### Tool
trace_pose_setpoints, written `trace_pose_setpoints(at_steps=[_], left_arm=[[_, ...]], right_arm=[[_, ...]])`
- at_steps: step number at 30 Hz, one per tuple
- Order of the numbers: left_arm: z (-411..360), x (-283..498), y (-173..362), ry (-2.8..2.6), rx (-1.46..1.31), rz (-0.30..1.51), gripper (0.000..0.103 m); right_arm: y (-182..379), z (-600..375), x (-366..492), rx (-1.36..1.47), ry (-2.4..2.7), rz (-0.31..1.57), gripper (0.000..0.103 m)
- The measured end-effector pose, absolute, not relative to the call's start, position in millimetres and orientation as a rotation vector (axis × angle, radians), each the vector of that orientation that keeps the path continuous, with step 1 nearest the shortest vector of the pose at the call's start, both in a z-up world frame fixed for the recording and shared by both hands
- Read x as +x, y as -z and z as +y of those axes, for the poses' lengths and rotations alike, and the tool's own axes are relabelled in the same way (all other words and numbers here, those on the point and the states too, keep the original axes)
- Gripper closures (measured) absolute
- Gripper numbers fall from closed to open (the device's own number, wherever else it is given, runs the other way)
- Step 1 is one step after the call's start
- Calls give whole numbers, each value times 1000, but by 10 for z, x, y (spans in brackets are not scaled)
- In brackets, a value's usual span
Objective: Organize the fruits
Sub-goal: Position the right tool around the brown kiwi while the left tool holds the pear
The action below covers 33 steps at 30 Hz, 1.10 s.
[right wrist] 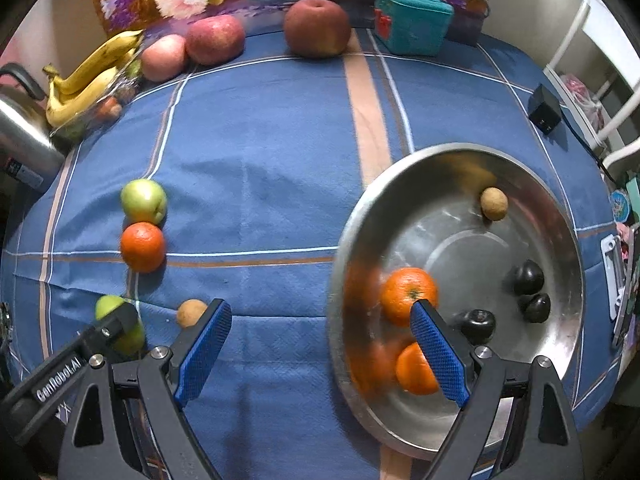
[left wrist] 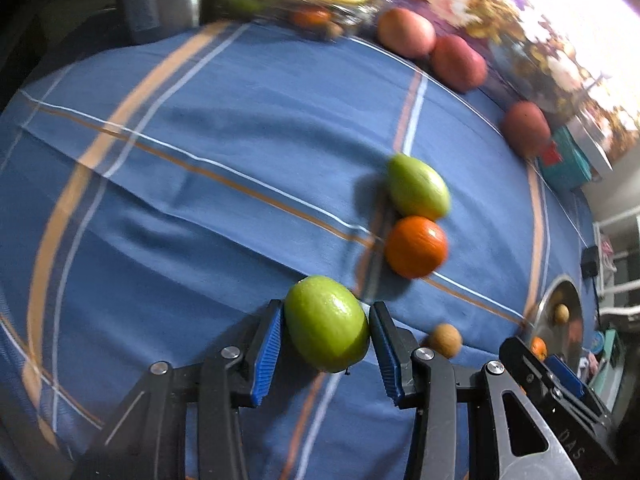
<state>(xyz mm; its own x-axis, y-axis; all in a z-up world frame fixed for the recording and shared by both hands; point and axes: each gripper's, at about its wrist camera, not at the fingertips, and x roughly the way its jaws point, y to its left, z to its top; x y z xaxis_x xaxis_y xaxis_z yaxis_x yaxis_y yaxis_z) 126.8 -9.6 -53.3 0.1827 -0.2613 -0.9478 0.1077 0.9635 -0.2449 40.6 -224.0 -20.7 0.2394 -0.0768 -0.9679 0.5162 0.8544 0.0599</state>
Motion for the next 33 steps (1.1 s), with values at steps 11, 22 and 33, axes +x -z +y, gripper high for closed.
trace_pose_setpoints(at_steps=[11,22,33], left_arm=[[262,1308,466,186,-164,1343,57],[130,1367,548,181,-164,1356,57],[122,1368,565,174,-167,1353,57]], right_arm=[[232,-1818,652,372,326,1277,12],[558,-1572,906,342,287,1338,12],[757,-1427,1078,301,296,1358,9]])
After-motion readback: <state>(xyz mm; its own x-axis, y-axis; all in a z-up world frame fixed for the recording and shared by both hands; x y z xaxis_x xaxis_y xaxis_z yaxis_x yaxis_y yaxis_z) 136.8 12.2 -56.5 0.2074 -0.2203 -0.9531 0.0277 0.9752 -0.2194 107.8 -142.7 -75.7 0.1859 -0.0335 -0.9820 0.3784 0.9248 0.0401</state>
